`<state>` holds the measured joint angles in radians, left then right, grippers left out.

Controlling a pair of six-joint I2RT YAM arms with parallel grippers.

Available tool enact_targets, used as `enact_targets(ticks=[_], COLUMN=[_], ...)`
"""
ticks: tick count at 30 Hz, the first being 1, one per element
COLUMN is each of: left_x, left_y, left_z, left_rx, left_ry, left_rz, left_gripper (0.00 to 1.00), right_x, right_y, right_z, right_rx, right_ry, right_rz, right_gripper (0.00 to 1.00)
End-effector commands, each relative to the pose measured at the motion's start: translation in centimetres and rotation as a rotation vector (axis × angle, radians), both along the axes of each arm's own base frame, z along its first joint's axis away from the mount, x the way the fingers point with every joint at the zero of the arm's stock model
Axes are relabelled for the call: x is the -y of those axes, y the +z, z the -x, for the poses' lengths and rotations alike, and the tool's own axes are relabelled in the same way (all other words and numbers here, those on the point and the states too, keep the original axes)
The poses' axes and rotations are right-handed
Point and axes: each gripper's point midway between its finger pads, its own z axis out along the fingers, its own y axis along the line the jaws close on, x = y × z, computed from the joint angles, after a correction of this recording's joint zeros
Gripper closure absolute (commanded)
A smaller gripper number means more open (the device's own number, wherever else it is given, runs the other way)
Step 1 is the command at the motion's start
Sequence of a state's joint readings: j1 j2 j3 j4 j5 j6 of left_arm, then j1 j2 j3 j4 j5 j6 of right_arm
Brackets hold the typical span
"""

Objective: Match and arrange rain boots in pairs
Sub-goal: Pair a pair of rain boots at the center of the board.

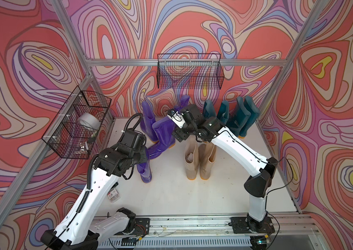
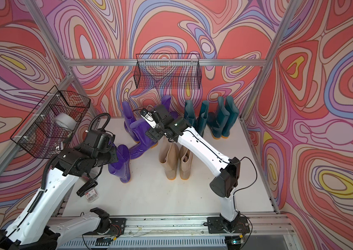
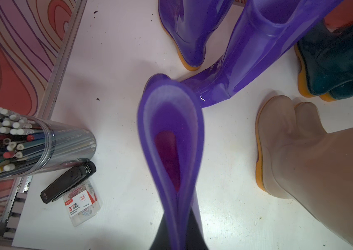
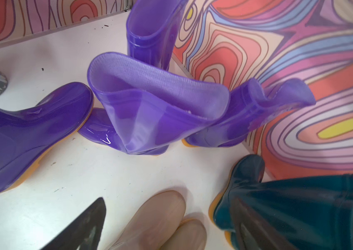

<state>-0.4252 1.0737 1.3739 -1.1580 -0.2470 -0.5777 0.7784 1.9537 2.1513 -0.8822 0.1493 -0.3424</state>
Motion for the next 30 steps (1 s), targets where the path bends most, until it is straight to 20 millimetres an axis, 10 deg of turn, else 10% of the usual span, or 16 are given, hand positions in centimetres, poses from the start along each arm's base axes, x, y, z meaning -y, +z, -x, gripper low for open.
enact_targets(ticks=[1,17,30], left_x=[-1.1,-0.3,0.0], left_y=[2.8,1.3,0.7], left_z=[0.8,1.9,2.1], left_rx=[0.072,0.026,0.008], left_ry=[0.039,0.015,-0.006], left_rz=[0.011,0.068,0.074], left_gripper=[1.0,1.0,1.0], right_x=[-1.4,-5.2,-8.4], right_y=[-0.3,-0.2,-4.3], right_z=[-0.6,-4.0,-4.3], right_rx=[0.073,0.36,0.278], right_ry=[0.129,0.368,0.561], right_rz=[0.071,0.104,0.152], right_gripper=[0.02,0.02,0.02])
